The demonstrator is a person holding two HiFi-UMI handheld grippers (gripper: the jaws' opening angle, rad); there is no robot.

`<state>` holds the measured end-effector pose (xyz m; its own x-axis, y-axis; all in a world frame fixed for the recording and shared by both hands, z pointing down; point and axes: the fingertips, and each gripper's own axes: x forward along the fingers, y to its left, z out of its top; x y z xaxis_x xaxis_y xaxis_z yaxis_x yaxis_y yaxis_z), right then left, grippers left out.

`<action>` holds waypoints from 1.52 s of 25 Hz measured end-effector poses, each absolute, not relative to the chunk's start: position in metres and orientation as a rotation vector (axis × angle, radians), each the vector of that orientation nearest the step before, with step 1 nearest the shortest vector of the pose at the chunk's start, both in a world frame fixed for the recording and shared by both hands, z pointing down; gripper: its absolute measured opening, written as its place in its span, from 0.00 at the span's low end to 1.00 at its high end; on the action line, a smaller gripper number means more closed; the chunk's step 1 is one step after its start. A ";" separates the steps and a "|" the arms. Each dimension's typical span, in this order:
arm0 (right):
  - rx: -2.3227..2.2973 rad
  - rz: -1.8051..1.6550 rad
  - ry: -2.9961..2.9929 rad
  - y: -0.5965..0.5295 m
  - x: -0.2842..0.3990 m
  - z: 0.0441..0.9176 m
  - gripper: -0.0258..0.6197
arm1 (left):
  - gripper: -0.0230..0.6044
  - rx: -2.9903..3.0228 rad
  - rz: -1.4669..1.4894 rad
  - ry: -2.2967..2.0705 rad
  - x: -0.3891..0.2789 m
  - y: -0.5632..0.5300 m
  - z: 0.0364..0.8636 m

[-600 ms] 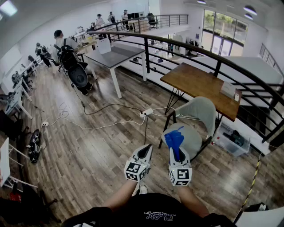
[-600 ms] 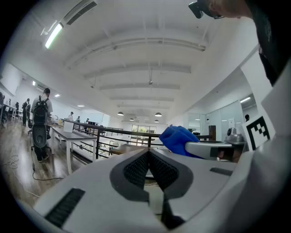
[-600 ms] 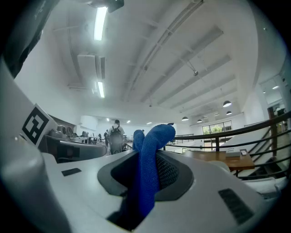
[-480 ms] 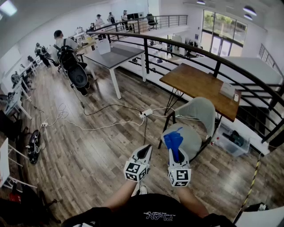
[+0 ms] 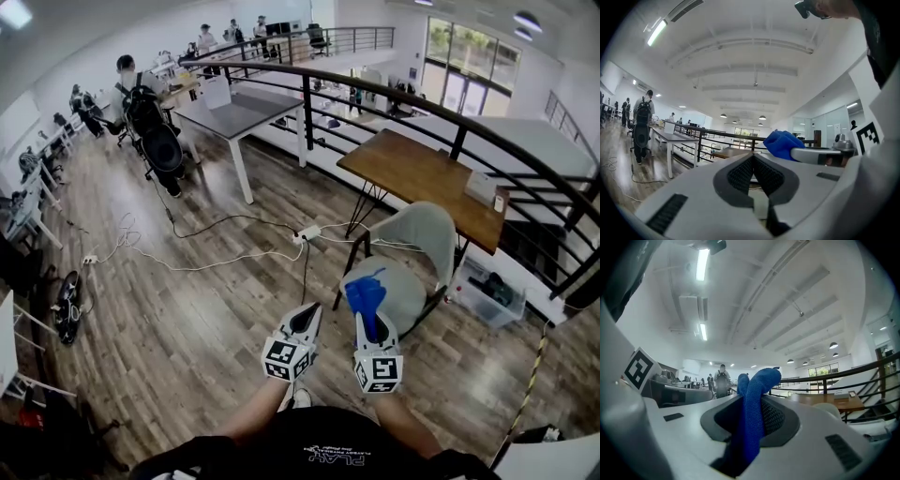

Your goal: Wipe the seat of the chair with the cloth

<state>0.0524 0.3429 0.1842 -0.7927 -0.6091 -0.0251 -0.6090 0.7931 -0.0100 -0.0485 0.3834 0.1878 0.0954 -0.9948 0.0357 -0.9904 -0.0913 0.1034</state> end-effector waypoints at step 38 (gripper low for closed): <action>-1.095 0.027 2.878 0.245 -0.025 0.194 0.18 | 0.04 2.354 -0.051 -1.915 -0.126 0.271 0.204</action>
<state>-0.0252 0.2454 0.1938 -0.7453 -0.6636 -0.0643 -0.6647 0.7471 -0.0057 -0.1263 0.2713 0.2037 0.2053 -0.9778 0.0414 -0.9743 -0.2002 0.1035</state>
